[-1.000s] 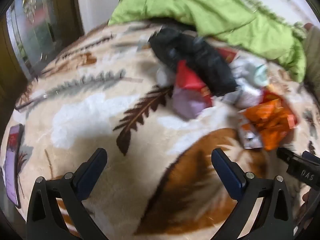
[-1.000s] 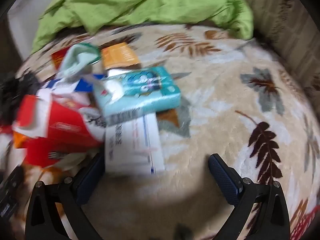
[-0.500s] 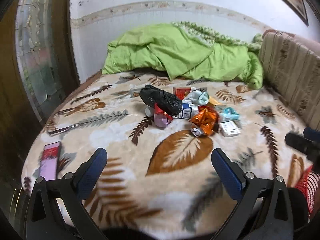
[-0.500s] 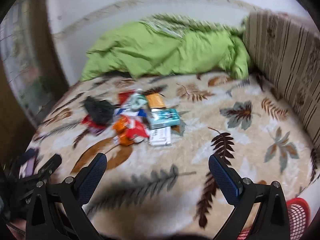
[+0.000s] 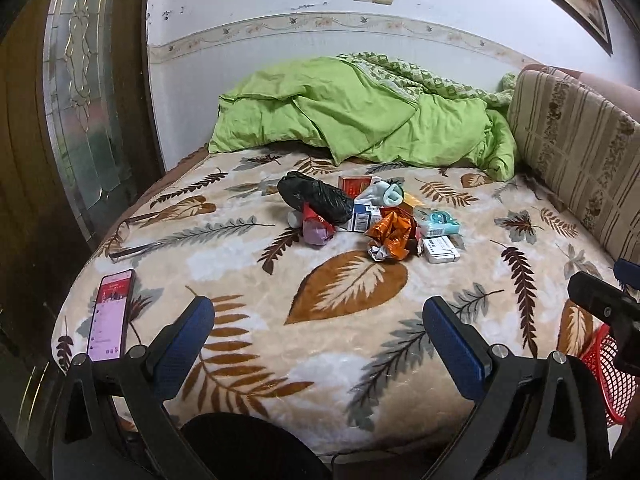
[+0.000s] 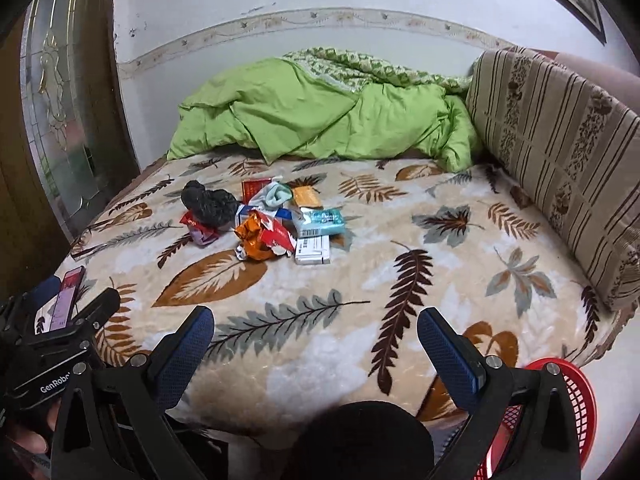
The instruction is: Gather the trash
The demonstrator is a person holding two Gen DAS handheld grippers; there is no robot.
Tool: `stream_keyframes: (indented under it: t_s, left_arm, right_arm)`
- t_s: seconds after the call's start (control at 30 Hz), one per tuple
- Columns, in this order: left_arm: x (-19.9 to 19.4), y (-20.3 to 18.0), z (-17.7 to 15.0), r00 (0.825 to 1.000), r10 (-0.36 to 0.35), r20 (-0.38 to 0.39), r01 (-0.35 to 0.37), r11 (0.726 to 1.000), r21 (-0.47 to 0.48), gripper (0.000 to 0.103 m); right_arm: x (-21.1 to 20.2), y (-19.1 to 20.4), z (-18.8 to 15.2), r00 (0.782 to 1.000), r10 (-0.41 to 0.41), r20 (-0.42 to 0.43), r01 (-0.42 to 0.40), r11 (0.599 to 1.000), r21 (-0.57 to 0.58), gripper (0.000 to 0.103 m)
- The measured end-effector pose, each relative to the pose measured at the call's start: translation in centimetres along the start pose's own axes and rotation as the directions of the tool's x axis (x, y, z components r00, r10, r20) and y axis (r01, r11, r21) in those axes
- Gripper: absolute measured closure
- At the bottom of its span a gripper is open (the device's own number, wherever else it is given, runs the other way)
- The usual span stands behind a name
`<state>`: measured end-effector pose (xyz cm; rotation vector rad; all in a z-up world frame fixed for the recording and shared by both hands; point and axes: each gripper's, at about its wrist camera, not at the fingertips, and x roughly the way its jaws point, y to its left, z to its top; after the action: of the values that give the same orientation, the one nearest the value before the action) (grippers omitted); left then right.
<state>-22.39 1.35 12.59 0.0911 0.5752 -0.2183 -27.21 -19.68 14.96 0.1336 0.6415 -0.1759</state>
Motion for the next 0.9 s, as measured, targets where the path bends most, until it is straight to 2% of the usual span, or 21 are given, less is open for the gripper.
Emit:
stream_keyframes:
  t_s: [0.9]
  left_arm:
    - [0.5, -0.1, -0.2, 0.999, 0.026, -0.02, -0.026, 1.0, 0.011, 0.0]
  right_arm:
    - [1.1, -0.2, -0.2, 0.998, -0.014, -0.063, 0.016, 1.0, 0.02, 0.001]
